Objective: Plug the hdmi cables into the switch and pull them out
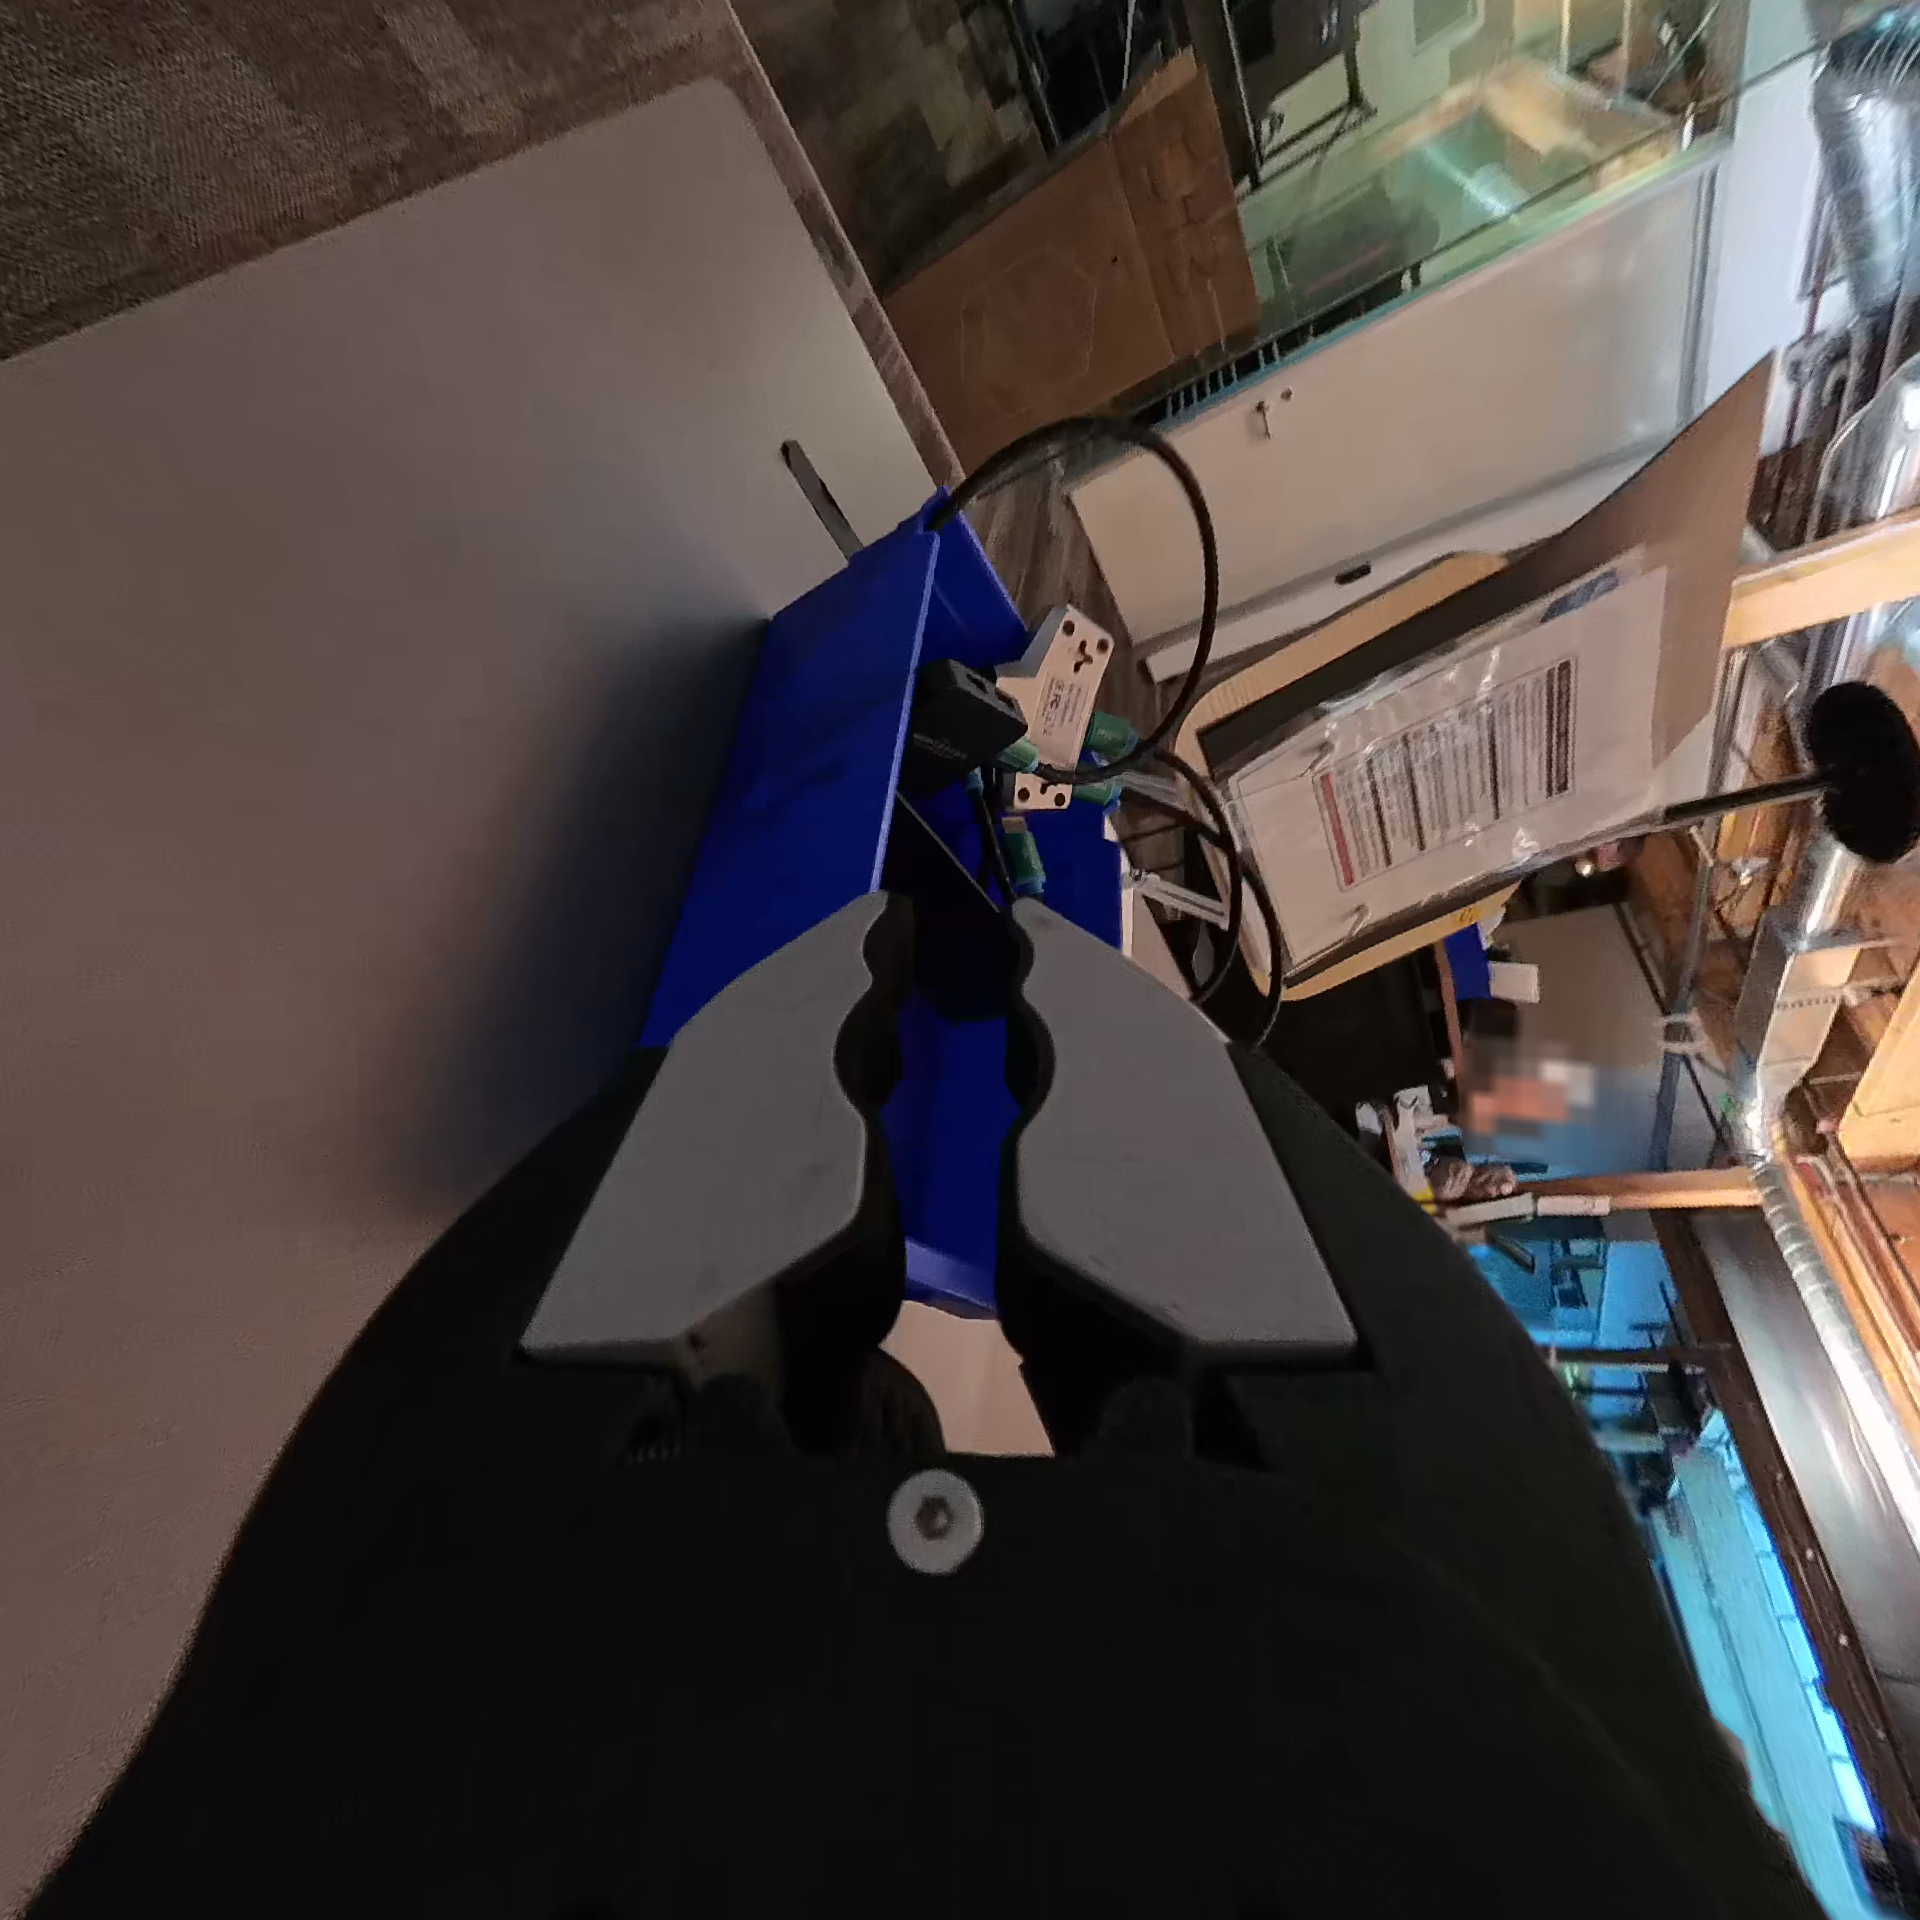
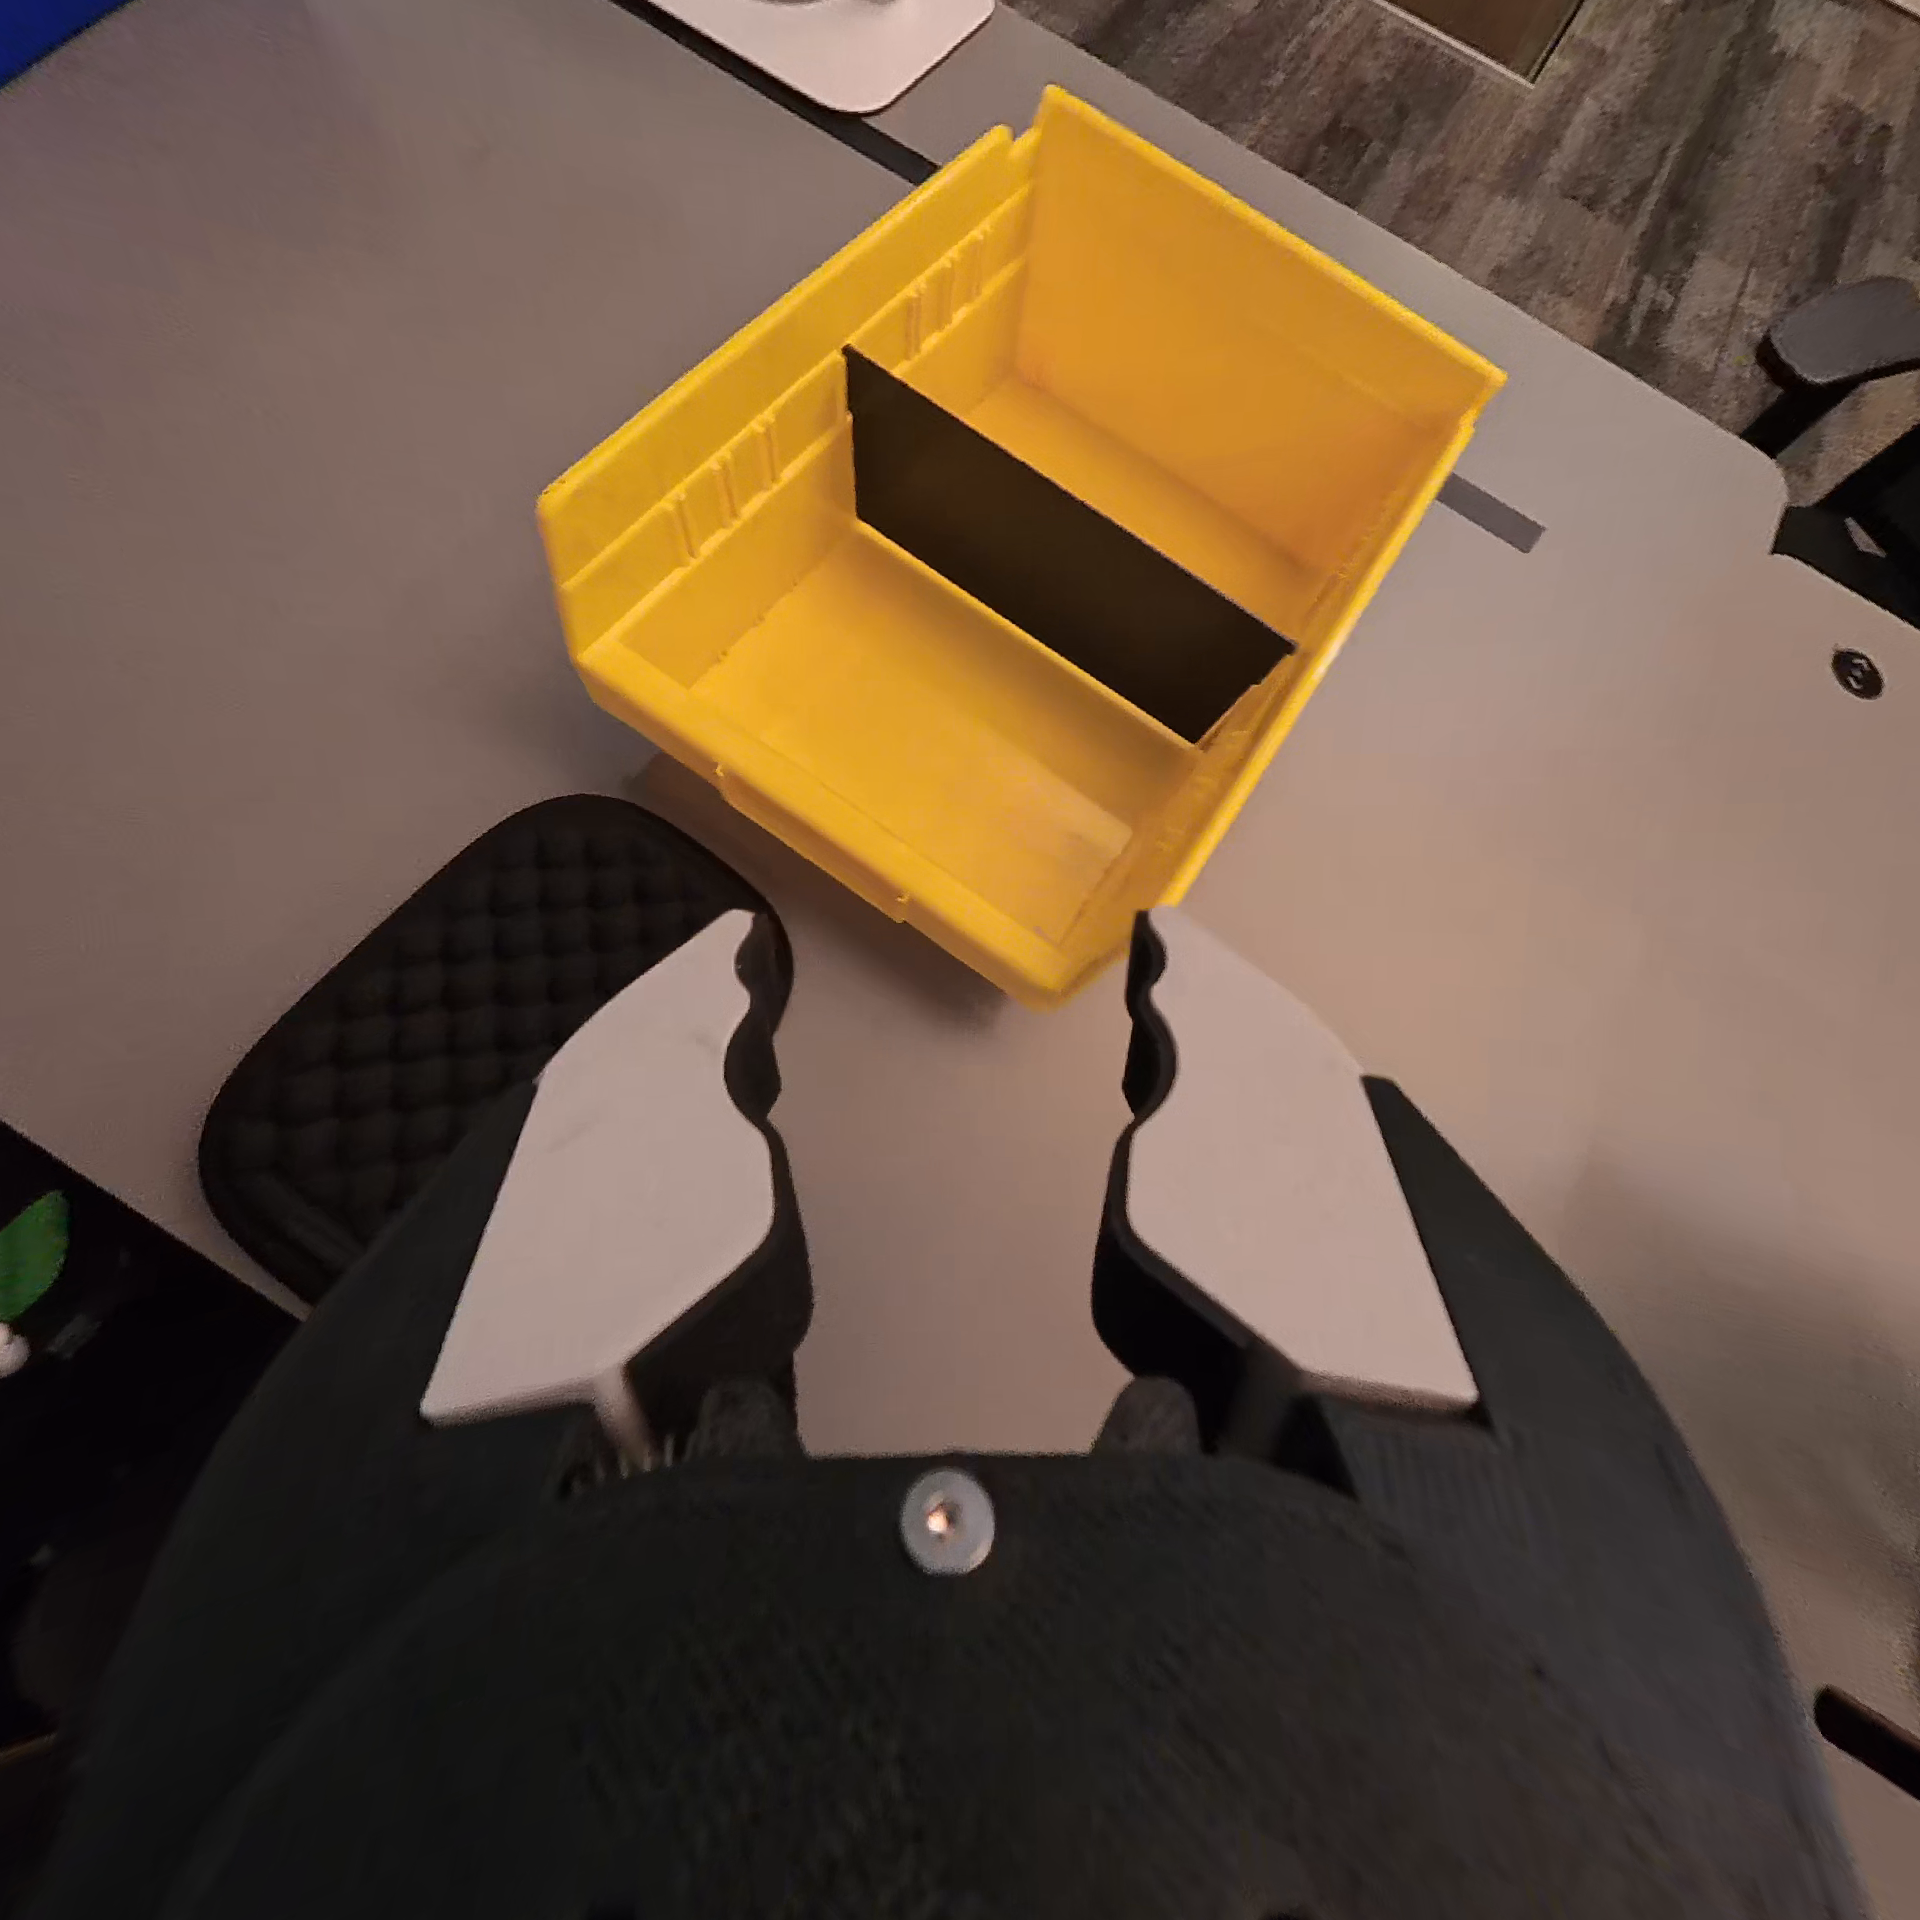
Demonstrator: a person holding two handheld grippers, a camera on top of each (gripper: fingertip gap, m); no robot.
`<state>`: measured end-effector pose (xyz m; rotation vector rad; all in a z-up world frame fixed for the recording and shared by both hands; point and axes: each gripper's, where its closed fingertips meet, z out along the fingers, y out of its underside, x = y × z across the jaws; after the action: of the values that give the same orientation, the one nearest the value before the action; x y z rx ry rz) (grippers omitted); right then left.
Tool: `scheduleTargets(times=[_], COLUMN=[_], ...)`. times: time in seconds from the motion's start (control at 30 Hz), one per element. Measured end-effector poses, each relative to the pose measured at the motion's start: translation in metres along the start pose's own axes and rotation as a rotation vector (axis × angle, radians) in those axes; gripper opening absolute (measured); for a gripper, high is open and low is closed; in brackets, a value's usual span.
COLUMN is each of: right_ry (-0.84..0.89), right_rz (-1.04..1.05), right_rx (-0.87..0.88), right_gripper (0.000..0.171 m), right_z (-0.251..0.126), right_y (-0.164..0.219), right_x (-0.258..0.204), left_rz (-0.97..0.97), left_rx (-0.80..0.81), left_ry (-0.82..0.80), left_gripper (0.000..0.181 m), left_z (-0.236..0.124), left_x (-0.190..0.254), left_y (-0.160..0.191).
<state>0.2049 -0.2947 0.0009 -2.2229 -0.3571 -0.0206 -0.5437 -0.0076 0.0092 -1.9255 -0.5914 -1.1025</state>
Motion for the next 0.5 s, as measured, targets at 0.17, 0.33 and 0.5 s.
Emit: scheduleTargets(times=[0.17, 0.33, 0.5], right_ry=[-0.050, -0.026, -0.032], right_rz=[-0.031, -0.008, -0.006], right_rx=[0.022, 0.090, 0.106], right_gripper=[0.066, 0.065, 0.063], right_z=[0.014, 0.015, 0.006], right_y=[0.001, -0.003, 0.001], right_x=[-0.004, 0.019, 0.030], left_rz=[-0.023, -0.004, 0.004], left_rx=[0.038, 0.104, 0.114], left_ry=[-0.016, -0.026, -0.025], left_gripper=[0.014, 0.014, 0.014], left_z=[-0.019, -0.040, -0.051], left_x=[0.001, 0.013, 0.018], left_y=[0.009, 0.004, 0.006])
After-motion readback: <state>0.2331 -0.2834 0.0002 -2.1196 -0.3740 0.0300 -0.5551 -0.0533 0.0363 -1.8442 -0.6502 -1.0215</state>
